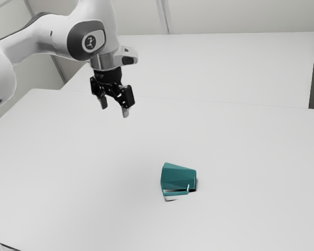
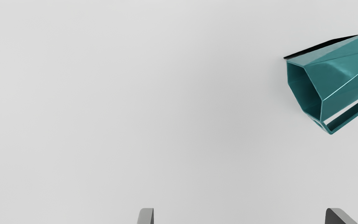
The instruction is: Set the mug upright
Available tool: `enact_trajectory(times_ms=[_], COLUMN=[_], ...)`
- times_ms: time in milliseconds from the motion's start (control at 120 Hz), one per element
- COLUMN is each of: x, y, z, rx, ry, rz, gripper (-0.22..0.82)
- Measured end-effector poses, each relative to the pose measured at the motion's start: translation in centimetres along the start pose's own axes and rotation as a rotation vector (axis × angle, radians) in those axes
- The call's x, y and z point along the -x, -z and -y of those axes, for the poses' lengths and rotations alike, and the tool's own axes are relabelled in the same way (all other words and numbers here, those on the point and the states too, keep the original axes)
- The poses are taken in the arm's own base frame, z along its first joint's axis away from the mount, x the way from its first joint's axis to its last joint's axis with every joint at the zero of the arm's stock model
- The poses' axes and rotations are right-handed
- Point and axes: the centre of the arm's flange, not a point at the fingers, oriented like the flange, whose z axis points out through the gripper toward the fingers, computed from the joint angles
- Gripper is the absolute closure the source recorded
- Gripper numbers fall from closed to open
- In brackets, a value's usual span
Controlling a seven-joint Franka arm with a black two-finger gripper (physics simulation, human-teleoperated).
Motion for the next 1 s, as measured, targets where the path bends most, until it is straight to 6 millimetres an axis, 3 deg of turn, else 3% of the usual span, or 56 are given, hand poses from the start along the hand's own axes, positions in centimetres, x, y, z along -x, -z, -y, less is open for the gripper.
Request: enact_trajectory(times_ms=[175,367,550,650,817,1000], x=[-0.3,2.3,3.5,3.3,1.8,1.2], y=[-0.2,-5.9,-9.8,-11.2,-13.9,-15.6], z=[2.2,3.7,1.3,-0.6,-1.4,-4.9], rx=[0.010,0.114,0.173,0.176,0.191,0.243], ry=[0.032,0.062,0.049,0.033,0.068,0.071], rz=[-0.056,-0.131,-0.251,-0.315,-0.355,-0.362], gripper=[0.00,0.00,0.00,0.00,0.00,0.00])
